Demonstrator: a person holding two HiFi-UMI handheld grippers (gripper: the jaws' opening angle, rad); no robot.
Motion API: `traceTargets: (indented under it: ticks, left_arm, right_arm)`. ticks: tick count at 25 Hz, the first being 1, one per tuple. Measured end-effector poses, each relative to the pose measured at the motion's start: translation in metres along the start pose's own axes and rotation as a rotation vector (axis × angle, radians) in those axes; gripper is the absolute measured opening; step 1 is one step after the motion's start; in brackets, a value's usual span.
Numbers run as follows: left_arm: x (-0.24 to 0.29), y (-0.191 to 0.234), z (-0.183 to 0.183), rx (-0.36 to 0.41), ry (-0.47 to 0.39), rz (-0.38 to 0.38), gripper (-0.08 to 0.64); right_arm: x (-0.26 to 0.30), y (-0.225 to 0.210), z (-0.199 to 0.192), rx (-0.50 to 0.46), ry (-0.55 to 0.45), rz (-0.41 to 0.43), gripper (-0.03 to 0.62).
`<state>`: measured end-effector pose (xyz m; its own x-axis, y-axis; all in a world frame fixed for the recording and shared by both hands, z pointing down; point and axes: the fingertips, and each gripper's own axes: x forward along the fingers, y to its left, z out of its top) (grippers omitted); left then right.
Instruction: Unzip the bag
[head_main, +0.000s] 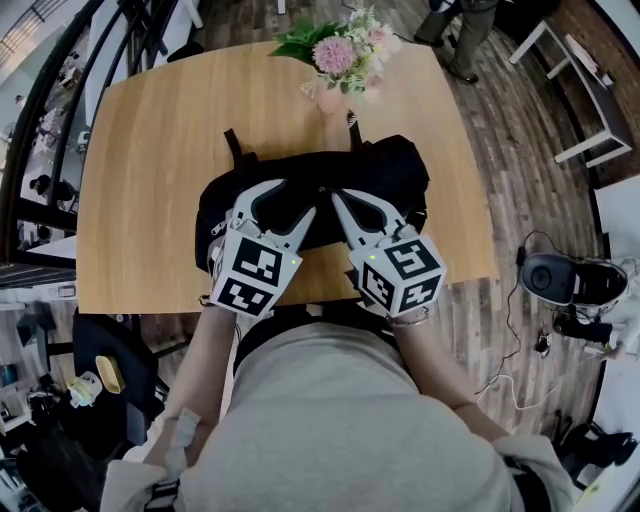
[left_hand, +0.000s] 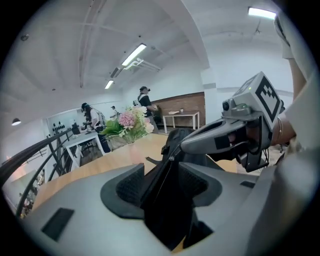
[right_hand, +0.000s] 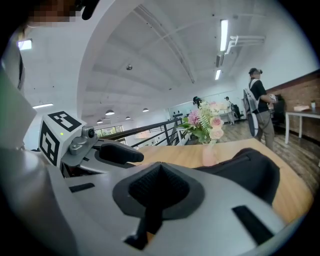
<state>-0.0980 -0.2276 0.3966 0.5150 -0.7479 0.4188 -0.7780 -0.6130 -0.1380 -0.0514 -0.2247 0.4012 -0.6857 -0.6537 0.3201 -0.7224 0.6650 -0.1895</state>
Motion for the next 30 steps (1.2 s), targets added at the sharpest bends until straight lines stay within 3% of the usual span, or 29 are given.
traceTargets:
  ticks: [5, 10, 15, 30]
  left_arm:
    - [0.013, 0.001, -0.011, 0.112, 0.098, 0.03, 0.179]
    - [0.015, -0.005, -0.012, 0.157, 0.11, 0.03, 0.078]
    - [0.013, -0.005, -0.014, 0.16, 0.112, 0.037, 0.043]
    - [0.01, -0.004, -0.019, 0.098, 0.096, 0.032, 0.04]
  right_arm:
    - [-0.001, 0.003, 0.001, 0.002, -0.006, -0.006, 0.009]
    - [-0.001, 0.002, 0.001, -0.002, -0.011, -0.023, 0.009]
    - [0.0, 0.0, 0.0, -0.001, -0.007, -0.027, 0.009]
    - [-0.01, -0.035, 0.0, 0.021, -0.017, -0.083, 0.009]
